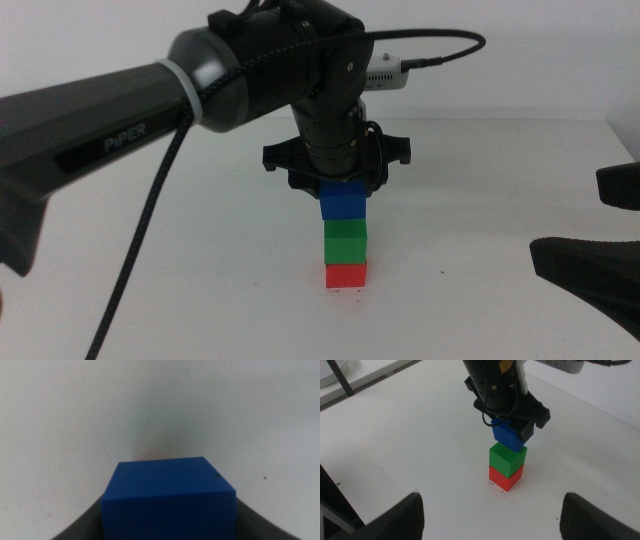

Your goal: Stack red cubes first, then green, then blue cubes in a specific spot.

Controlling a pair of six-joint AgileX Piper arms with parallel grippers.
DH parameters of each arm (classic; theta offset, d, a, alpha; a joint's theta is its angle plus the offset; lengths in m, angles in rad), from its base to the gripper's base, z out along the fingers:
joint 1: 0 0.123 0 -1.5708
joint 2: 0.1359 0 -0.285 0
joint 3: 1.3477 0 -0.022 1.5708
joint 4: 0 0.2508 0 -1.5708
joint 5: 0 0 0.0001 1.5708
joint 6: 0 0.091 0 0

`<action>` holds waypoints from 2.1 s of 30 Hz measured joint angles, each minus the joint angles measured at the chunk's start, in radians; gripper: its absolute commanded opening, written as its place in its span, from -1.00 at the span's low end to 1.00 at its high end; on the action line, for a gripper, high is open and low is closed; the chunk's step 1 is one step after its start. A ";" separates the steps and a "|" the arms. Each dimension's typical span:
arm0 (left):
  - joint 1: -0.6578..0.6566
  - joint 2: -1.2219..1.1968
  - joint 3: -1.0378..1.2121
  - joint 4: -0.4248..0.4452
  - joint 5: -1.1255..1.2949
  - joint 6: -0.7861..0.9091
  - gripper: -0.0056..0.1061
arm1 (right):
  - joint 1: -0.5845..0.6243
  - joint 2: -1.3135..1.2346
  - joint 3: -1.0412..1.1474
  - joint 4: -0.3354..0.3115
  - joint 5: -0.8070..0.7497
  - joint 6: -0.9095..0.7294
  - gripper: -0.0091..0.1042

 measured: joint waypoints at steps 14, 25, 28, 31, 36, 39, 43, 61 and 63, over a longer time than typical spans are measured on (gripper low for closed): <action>0.000 0.037 -0.002 -0.014 -0.015 -0.003 -0.93 | 0.000 0.000 0.000 0.000 0.000 0.000 0.77; 0.000 0.037 -0.002 -0.014 0.006 0.016 0.13 | 0.000 0.000 0.000 0.000 0.000 0.000 0.77; 0.000 0.039 -0.002 -0.014 0.014 0.027 0.44 | 0.000 0.000 0.000 0.000 0.000 0.000 0.77; 0.000 0.043 -0.002 -0.016 0.021 0.027 0.74 | 0.000 0.000 0.000 0.000 0.000 0.000 0.77; 0.000 0.047 -0.002 -0.016 0.038 0.032 0.78 | 0.000 0.000 0.000 0.000 0.000 0.000 0.77; 0.000 0.027 -0.010 -0.026 0.073 0.067 0.78 | 0.000 0.000 0.000 0.000 0.000 0.000 0.77; 0.000 -0.048 -0.057 -0.031 0.102 0.150 0.78 | 0.000 0.000 0.000 0.000 0.000 0.000 0.77; 0.089 -0.821 0.190 0.212 0.102 0.441 0.78 | 0.000 0.000 0.000 0.000 0.000 0.000 0.77; 0.218 -0.944 0.336 0.142 0.052 0.504 0.78 | 0.000 0.000 0.000 0.000 0.000 0.000 0.77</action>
